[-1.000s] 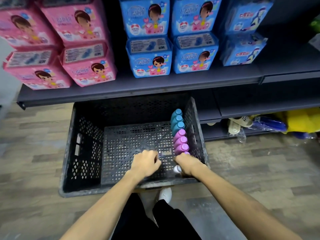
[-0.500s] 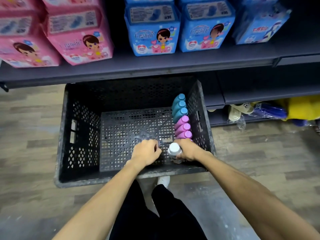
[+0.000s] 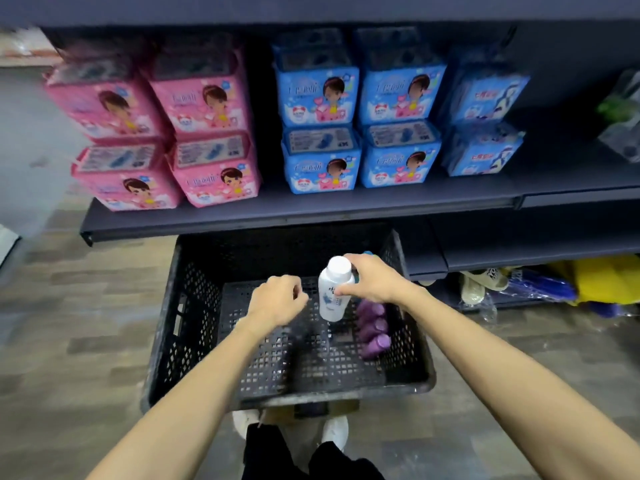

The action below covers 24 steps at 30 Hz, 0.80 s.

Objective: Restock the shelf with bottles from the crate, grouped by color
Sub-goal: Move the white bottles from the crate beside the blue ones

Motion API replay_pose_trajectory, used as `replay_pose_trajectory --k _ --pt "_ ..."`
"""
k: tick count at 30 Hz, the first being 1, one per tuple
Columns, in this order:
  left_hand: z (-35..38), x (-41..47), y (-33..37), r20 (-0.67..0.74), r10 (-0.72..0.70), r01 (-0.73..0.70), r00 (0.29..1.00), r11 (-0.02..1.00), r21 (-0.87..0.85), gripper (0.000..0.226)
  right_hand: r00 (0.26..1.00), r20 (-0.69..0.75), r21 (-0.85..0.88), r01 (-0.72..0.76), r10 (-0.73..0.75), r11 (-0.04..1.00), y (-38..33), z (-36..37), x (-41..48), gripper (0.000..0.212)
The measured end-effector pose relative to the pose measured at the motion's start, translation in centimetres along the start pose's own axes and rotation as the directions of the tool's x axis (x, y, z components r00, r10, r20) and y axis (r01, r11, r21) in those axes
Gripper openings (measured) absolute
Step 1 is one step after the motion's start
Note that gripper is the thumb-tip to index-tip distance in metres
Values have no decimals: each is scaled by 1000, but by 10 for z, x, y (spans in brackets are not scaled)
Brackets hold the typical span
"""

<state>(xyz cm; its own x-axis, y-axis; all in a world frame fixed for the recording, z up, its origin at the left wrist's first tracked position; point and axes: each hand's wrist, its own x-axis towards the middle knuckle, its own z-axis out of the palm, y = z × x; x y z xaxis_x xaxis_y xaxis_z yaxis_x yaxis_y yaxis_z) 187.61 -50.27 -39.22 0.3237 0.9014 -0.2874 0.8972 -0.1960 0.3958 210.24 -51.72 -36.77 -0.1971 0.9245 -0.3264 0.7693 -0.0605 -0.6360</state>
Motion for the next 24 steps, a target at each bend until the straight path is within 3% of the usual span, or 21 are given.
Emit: replay_pose_trajectory --k 9,13,24 --pt "-114 22 18 -240 143 -132 960 989 64 12 971 -146 -35 188 -191 982 -73 -96 -2 55" --pt "-164 25 42 -325 253 -221 911 966 133 13 943 -197 -78 258 -268 963 -105 -134 -9 41" --pt "-252 12 84 -503 414 -323 758 910 262 8 880 -285 -123 359 -379 925 -172 -219 -41 53"
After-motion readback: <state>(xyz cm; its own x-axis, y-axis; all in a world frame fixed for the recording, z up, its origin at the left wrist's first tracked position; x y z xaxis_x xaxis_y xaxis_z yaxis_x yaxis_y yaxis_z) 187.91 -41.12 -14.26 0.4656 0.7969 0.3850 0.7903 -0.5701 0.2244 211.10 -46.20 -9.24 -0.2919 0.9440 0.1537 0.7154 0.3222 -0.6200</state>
